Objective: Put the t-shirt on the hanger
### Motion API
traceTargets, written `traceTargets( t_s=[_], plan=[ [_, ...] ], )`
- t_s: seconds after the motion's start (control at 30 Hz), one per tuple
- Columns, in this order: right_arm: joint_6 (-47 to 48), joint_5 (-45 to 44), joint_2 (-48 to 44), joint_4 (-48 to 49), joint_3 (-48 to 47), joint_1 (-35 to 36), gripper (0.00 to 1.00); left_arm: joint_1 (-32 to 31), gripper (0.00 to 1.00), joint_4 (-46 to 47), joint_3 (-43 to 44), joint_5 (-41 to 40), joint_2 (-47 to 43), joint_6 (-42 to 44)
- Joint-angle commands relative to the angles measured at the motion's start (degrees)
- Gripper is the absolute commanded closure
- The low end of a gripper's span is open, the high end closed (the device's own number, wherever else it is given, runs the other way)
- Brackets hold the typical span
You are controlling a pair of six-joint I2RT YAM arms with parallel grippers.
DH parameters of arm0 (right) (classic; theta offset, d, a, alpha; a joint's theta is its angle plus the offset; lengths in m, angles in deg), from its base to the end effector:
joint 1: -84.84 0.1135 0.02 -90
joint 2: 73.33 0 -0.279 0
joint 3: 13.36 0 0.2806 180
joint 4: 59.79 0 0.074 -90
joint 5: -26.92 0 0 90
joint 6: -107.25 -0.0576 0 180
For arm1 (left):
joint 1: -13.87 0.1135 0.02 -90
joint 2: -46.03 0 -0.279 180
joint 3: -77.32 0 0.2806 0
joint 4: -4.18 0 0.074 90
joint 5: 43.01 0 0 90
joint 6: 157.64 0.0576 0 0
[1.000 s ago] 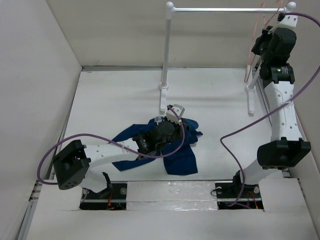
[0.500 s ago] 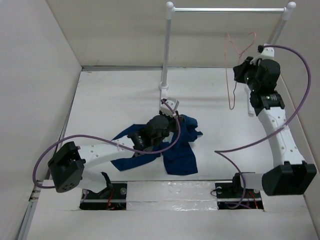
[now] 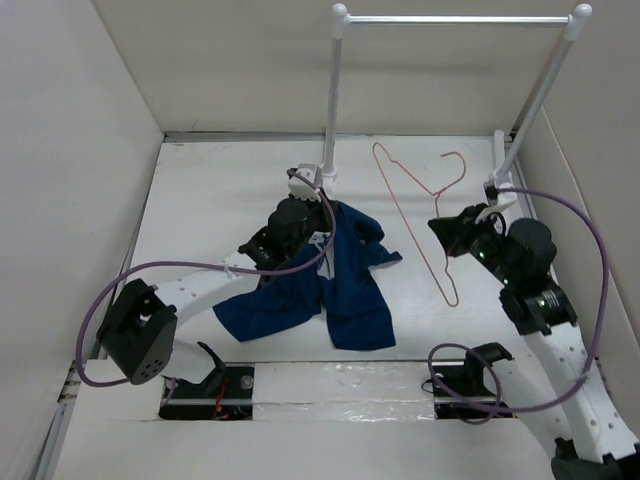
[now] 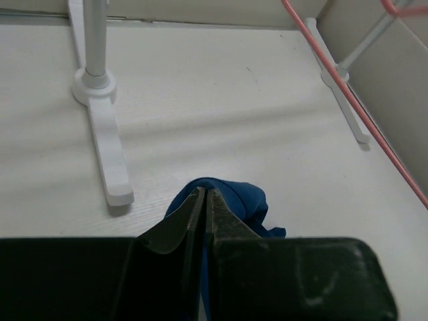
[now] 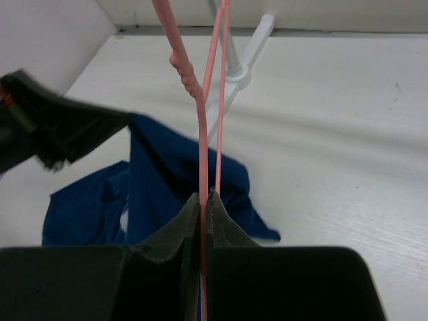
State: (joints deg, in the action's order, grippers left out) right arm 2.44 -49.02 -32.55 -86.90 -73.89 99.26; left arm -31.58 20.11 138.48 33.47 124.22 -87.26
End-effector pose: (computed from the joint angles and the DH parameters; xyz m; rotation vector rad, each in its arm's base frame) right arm 0.1918 0.0638 0.3739 -0.1806 1.7209 0.5869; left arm 0.2630 -0.2479 0.3019 0.1787 1.6236 -0.6939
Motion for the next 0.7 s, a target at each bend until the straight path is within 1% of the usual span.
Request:
traceTargets(
  t_s=[0.0, 0.07, 0.1, 0.2, 0.3, 0.47, 0.67],
  plan=[
    [0.7, 3.1, -8.1, -7.9, 1.2, 2.7, 1.00, 2.0, 1.00, 4.2, 4.1, 3.1, 1.2, -1.6],
    [0.3, 4.2, -12.4, -10.0, 2.8, 3.5, 1.00, 2.8, 1.00, 3.7, 5.0, 3.0, 1.8, -1.4],
    [0.2, 6.5, -13.5, -10.6, 3.4, 4.0, 1.00, 2.8, 1.00, 3.5, 5.5, 2.9, 2.0, -1.1],
    [0.0, 9.2, -15.4, -13.4, 4.8, 5.7, 1.00, 2.8, 1.00, 2.6, 7.6, 2.6, 3.1, -0.8],
    [0.7, 8.4, -15.9, -15.6, 5.9, 7.4, 1.00, 3.4, 1.00, 2.4, 8.7, 3.2, 3.2, -0.9],
    [0.5, 7.1, -16.1, -14.7, 6.3, 9.3, 1.00, 3.4, 1.00, 1.9, 7.6, 3.9, 0.7, -2.0],
    [0.4, 10.3, -13.5, -12.9, 7.2, 9.9, 1.00, 3.4, 1.00, 1.5, 5.7, 3.8, -1.5, -2.5]
  ],
)
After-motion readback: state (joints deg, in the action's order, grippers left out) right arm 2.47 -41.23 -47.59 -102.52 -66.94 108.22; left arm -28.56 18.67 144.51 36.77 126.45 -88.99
